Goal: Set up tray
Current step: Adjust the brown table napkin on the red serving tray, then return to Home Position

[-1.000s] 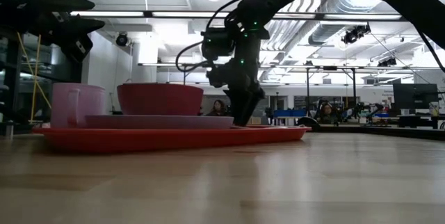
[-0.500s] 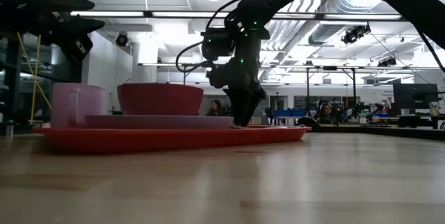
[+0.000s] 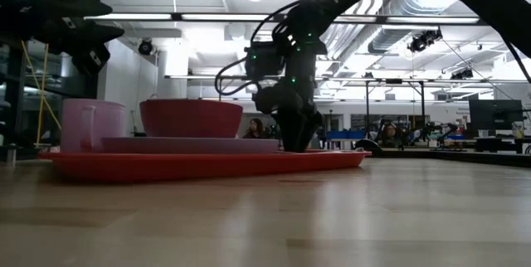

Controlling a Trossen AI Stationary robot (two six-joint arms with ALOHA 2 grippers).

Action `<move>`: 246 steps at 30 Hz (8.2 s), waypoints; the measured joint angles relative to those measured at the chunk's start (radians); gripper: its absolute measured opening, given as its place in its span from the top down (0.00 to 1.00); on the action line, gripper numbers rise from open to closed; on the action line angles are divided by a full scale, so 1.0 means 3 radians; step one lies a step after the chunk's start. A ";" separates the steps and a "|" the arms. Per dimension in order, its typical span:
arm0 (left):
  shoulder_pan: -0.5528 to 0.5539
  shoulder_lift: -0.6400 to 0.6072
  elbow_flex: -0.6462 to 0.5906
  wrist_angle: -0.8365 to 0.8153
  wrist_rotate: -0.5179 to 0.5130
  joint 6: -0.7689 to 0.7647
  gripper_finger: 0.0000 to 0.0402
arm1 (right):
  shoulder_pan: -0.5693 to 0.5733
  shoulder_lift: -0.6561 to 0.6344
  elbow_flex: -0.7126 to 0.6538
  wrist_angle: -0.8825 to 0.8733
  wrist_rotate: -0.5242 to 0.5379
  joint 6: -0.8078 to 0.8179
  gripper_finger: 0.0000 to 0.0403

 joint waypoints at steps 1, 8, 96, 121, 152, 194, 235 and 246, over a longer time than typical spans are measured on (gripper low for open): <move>0.0000 -0.0001 0.0000 0.0003 0.0000 0.0000 0.55 | 0.0007 0.0004 0.0020 0.0002 0.0003 0.0000 0.61; 0.0000 -0.0001 0.0000 0.0004 0.0000 -0.0005 0.55 | 0.0044 0.0010 0.0051 0.0045 -0.0039 0.0011 0.60; 0.0000 -0.0479 0.0933 -0.1009 0.0753 0.0996 0.55 | -0.0023 -0.4465 -0.2582 0.2040 0.0783 0.0311 0.99; 0.0000 -0.0463 0.0408 -0.0385 0.0431 0.1096 0.55 | 0.0260 -0.6161 -0.4259 0.2590 0.1204 0.0669 1.00; 0.0000 -0.0464 -0.0056 0.0220 0.0279 0.1052 0.55 | 0.0255 -0.6437 -0.5089 0.3307 0.0935 0.0972 1.00; 0.0000 -0.0465 -0.0413 0.0660 0.0281 0.1141 0.55 | 0.0252 -0.7184 -0.5576 0.3306 0.0788 0.0984 0.98; 0.0000 -0.0464 -0.0420 0.0612 0.0284 0.1141 0.55 | 0.0252 -0.7180 -0.5576 0.3306 0.0785 0.0983 1.00; 0.0000 -0.0464 -0.0420 0.0612 0.0284 0.1141 0.55 | 0.0252 -0.7180 -0.5576 0.3307 0.0784 0.0982 1.00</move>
